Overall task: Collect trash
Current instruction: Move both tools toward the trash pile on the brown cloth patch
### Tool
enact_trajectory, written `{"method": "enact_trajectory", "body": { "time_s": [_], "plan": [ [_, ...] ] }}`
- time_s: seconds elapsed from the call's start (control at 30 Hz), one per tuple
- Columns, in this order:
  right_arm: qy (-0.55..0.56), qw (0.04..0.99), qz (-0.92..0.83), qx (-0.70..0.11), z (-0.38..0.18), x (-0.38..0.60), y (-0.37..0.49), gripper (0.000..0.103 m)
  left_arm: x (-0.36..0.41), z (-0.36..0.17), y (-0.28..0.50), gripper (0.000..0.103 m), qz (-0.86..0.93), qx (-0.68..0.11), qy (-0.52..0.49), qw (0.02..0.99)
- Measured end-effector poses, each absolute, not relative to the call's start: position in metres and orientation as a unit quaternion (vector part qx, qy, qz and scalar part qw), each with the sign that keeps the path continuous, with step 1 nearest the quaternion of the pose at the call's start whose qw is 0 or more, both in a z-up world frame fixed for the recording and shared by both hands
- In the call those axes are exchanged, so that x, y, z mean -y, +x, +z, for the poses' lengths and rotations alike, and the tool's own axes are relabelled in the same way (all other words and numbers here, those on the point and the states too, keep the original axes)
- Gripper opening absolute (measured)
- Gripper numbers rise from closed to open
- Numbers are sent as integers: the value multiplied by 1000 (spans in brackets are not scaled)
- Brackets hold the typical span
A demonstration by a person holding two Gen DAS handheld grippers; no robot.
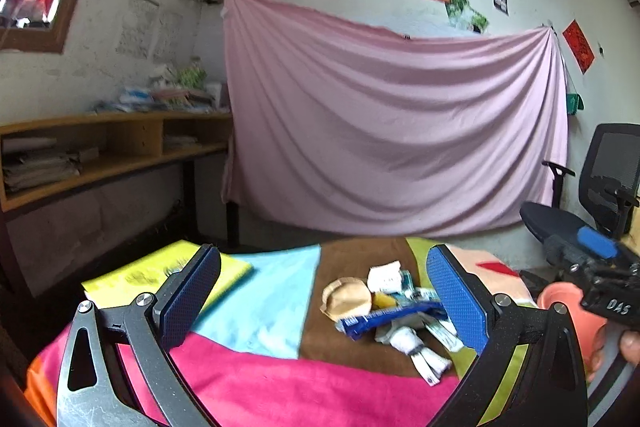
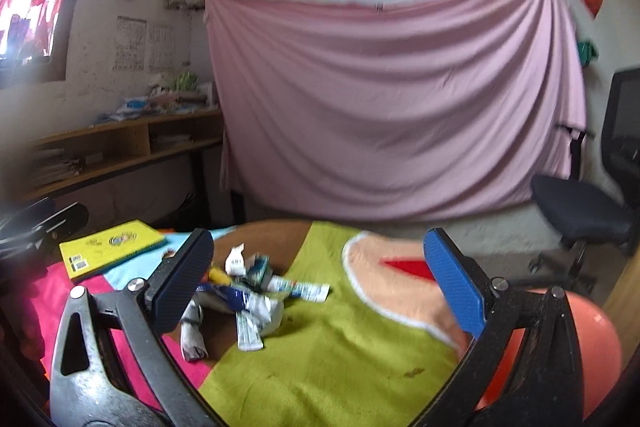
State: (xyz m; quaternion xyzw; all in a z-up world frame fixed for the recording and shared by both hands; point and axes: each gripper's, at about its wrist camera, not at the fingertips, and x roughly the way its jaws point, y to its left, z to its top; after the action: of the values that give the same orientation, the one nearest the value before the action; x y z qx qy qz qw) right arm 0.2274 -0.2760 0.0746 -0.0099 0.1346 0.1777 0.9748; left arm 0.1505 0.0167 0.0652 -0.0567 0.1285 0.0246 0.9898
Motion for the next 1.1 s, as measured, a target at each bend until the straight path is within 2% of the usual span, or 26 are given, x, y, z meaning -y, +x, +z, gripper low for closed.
{"method": "enact_trajectory", "body": {
  "time_s": [0.1, 0.33, 0.4, 0.5, 0.57, 0.7, 0.73, 0.77, 0.83, 0.97, 1.1],
  "plan": [
    [-5, 963, 194, -186, 57, 276, 243, 103, -11, 55, 161, 95, 6, -161, -56, 985],
    [-4, 931, 237, -278, 27, 271, 272, 103, 10, 25, 191, 63, -67, -269, -73, 958],
    [-1, 921, 248, -301, 19, 270, 280, 103, 14, 21, 195, 61, -80, -287, -83, 951],
    [-5, 912, 258, -320, 13, 265, 285, 103, 22, 14, 203, 56, -89, -313, -84, 942],
    [-10, 907, 263, -328, 11, 262, 287, 103, 27, 11, 207, 47, -93, -329, -79, 937],
    [-21, 899, 272, -341, 7, 255, 289, 103, 34, 5, 211, 46, -104, -359, -80, 924],
    [-22, 898, 274, -344, 7, 253, 290, 103, 36, 2, 212, 41, -107, -366, -80, 921],
    [-23, 896, 277, -347, 5, 251, 290, 103, 36, 1, 213, 31, -107, -374, -79, 918],
    [-27, 891, 283, -354, 3, 247, 293, 103, 35, -2, 214, 23, -105, -386, -80, 913],
    [-38, 881, 295, -367, 0, 237, 297, 103, 29, -4, 212, 10, -97, -394, -96, 909],
    [-49, 879, 295, -372, -2, 228, 300, 103, 26, -3, 209, 5, -93, -394, -99, 909]
  ]
}}
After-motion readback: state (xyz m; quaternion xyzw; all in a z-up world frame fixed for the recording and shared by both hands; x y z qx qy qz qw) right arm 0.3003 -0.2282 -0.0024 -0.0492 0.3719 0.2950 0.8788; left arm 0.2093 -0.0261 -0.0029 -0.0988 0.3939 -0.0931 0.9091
